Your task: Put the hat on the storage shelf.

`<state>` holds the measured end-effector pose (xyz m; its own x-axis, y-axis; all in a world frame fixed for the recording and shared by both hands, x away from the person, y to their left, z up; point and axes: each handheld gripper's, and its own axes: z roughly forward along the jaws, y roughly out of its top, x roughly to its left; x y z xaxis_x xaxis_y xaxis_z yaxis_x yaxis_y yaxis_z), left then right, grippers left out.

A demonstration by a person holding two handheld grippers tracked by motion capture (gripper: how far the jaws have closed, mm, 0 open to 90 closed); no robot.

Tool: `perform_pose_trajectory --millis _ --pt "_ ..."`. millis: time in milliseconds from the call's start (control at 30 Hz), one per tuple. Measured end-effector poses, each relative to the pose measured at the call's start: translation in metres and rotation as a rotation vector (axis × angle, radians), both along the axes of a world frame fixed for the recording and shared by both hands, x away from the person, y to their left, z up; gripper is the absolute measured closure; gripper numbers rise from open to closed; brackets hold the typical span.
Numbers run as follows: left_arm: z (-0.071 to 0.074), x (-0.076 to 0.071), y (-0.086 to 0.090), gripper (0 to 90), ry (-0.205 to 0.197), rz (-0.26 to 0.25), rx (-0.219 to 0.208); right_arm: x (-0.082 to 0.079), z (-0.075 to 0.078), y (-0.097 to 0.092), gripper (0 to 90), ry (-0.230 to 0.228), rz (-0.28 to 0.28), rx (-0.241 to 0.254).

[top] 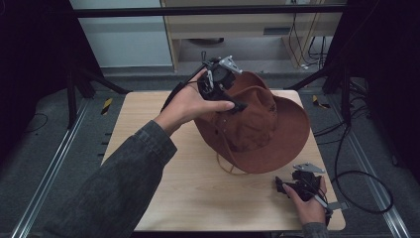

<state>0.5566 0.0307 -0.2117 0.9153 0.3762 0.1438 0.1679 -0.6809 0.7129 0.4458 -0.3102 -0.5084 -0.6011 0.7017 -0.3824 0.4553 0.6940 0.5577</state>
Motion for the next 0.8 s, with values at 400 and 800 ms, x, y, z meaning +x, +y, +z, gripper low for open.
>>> perform_pose_trajectory --millis 400,800 --pt "0.010 -0.017 0.040 12.8 -0.019 0.009 -0.008 0.000 0.000 0.000 0.4 0.000 0.000 0.000" --pt "-0.001 -0.046 0.117 11.6 -0.076 0.112 -0.087 0.000 0.000 0.000 0.5 0.001 0.001 -0.001"
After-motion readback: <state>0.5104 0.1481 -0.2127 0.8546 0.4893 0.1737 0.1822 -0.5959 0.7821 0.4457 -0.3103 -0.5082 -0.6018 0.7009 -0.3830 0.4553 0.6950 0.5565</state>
